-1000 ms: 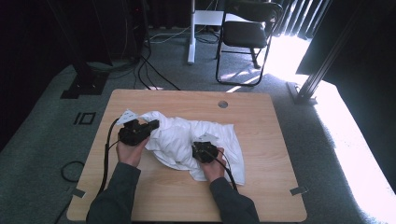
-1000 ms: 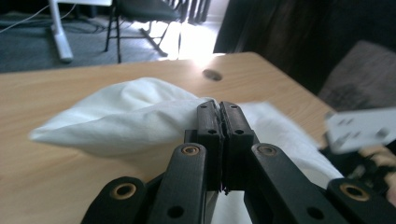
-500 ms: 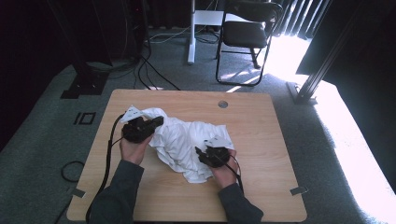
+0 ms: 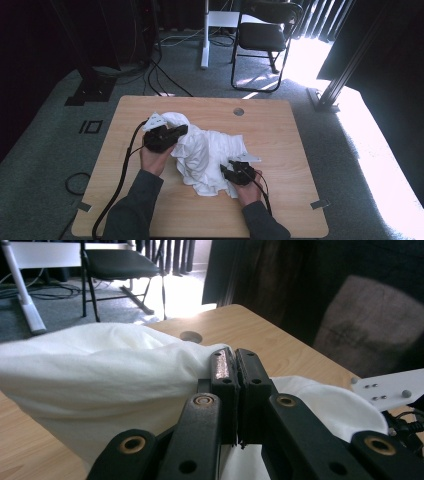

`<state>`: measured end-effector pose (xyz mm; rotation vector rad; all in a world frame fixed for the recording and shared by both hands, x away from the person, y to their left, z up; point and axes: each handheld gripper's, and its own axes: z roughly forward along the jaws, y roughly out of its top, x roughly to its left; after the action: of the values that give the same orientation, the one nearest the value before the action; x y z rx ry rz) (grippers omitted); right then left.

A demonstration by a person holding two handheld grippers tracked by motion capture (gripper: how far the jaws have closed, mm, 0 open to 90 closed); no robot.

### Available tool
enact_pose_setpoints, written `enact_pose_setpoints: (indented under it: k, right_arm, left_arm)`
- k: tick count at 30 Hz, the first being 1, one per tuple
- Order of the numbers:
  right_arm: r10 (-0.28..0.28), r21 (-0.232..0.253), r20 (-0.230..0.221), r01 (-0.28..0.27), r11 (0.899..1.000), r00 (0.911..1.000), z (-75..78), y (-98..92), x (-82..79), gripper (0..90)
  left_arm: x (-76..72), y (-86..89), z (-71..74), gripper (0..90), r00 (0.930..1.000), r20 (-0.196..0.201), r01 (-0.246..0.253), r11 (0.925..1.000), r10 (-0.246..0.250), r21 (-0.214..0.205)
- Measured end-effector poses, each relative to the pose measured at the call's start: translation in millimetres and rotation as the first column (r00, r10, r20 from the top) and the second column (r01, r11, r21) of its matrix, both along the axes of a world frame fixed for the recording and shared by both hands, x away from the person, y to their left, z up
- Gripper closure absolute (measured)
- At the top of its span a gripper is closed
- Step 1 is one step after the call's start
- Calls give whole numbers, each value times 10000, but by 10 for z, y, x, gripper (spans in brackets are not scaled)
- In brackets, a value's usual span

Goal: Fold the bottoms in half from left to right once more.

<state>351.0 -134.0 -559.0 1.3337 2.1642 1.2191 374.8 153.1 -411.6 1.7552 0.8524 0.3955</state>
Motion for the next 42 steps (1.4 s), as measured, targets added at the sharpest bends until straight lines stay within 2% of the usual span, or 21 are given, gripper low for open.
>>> enact_pose_setpoints:
  k: [2, 5, 8, 9, 11, 14, 16, 20, 25, 30, 34, 39, 42]
  right_arm:
    - [59, 40, -12, -59, 10000, 10000, 0, 40, -21, 551]
    - [320, 209, -147, -317, 9993, 9994, -2, 109, -38, 546]
    - [547, 266, -173, -542, 9982, 9984, -2, 150, -40, 527]
    - [630, 310, -182, -624, 9976, 9979, -2, 161, -41, 509]
    - [793, 552, -179, -782, 9954, 9967, 37, 112, -44, 410]
    - [824, 528, 85, -828, 9952, 9966, 160, -8, -76, 364]
    - [598, 438, 476, -619, 9971, 9971, 266, -123, -99, 363]
    - [-94, 783, 904, 23, 9969, 9959, 452, -364, -71, 392]
    - [-422, 1181, 1396, 256, 9927, 9893, 684, -460, 41, 412]
    - [-268, 1414, 1986, -16, 9899, 9797, 940, -364, 110, 395]
    - [216, 1371, 2370, -555, 9890, 9713, 1073, -206, 125, 365]
    - [560, 1523, 2646, -991, 9834, 9627, 1104, -73, 91, 357]
    - [652, 1503, 2655, -1081, 9827, 9619, 1077, -56, 71, 354]
  left_arm:
    - [6, -69, -5, 897, 9998, 42, 176, 9998, -176, 51]
    - [23, -170, -53, 897, 9990, -94, 435, 9990, -436, -100]
    - [35, -261, -114, 896, 9977, -246, 625, 9980, -624, 32]
    - [46, -373, -201, 896, 9960, -334, 840, 9963, -833, 208]
    - [52, -444, -269, 895, 9947, -435, 943, 9952, -931, 274]
    - [60, -528, -362, 895, 9924, -604, 1106, 9927, -1076, 482]
    - [58, -574, -419, 894, 9910, -687, 1195, 9905, -1149, 685]
    - [49, -672, -528, 893, 9875, -866, 1397, 9859, -1319, 917]
    - [31, -814, -698, 891, 9784, -1194, 1828, 9757, -1685, 1210]
    - [5, -904, -821, 890, 9733, -1392, 2029, 9681, -1828, 1473]
    - [-15, -943, -880, 889, 9717, -1352, 2151, 9622, -1938, 1672]
    - [-8, -978, -960, 887, 9689, -1457, 2227, 9613, -1998, 1623]
    - [1, -978, -999, 886, 9674, -1540, 2250, 9616, -2011, 1571]
